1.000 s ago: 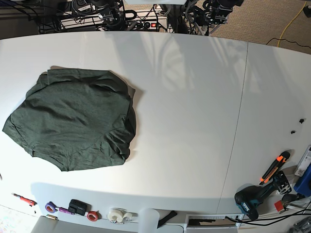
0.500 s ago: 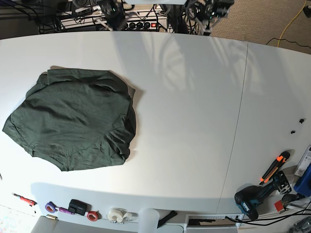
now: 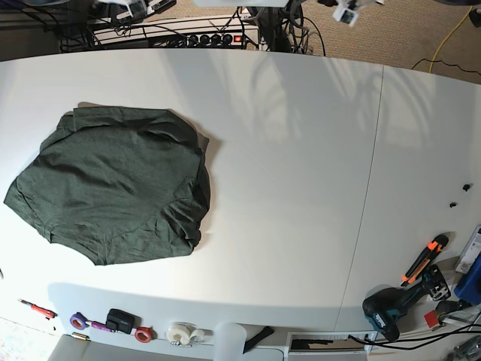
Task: Layout the t-shirt on the table in an organized manner, then fold the t-shirt properly
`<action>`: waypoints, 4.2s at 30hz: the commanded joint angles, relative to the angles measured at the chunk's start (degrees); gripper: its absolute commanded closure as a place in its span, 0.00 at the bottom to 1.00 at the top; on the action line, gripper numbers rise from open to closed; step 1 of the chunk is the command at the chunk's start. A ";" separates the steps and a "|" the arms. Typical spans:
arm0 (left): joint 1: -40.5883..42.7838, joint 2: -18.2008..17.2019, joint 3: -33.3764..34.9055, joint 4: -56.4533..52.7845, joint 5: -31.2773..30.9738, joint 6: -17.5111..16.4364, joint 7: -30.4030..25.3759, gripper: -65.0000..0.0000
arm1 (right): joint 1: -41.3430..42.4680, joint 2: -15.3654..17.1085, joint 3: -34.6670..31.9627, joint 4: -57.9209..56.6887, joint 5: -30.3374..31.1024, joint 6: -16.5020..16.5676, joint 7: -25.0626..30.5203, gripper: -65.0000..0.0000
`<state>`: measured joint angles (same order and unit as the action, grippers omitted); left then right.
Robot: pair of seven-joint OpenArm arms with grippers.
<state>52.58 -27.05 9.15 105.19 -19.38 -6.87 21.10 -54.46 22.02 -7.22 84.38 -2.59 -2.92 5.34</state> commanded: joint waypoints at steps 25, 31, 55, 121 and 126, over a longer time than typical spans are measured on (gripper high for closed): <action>-15.72 -3.61 -13.81 29.81 -2.95 -9.70 -2.56 0.86 | 11.80 -3.56 21.22 41.13 -4.72 -8.68 -14.84 1.00; -20.22 3.65 -13.77 29.81 -2.99 -9.73 -2.16 0.86 | 20.50 -12.07 21.20 41.13 -7.96 -8.74 -16.68 1.00; -41.07 7.34 0.20 5.97 -3.39 -14.40 -0.07 0.86 | 36.00 -16.76 35.01 25.57 -8.55 5.92 -18.10 1.00; -42.91 9.09 2.36 5.95 -0.35 -15.69 1.64 0.86 | 94.25 -16.15 21.55 -64.11 -19.32 -9.55 -1.70 1.00; -42.91 9.09 2.36 5.95 -0.35 -15.69 1.62 0.86 | 96.74 -16.17 21.51 -57.92 -15.61 -7.65 -5.09 1.00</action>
<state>10.28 -17.78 11.66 110.10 -19.09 -22.50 24.03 39.35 5.39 14.28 25.08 -17.58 -10.22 -1.89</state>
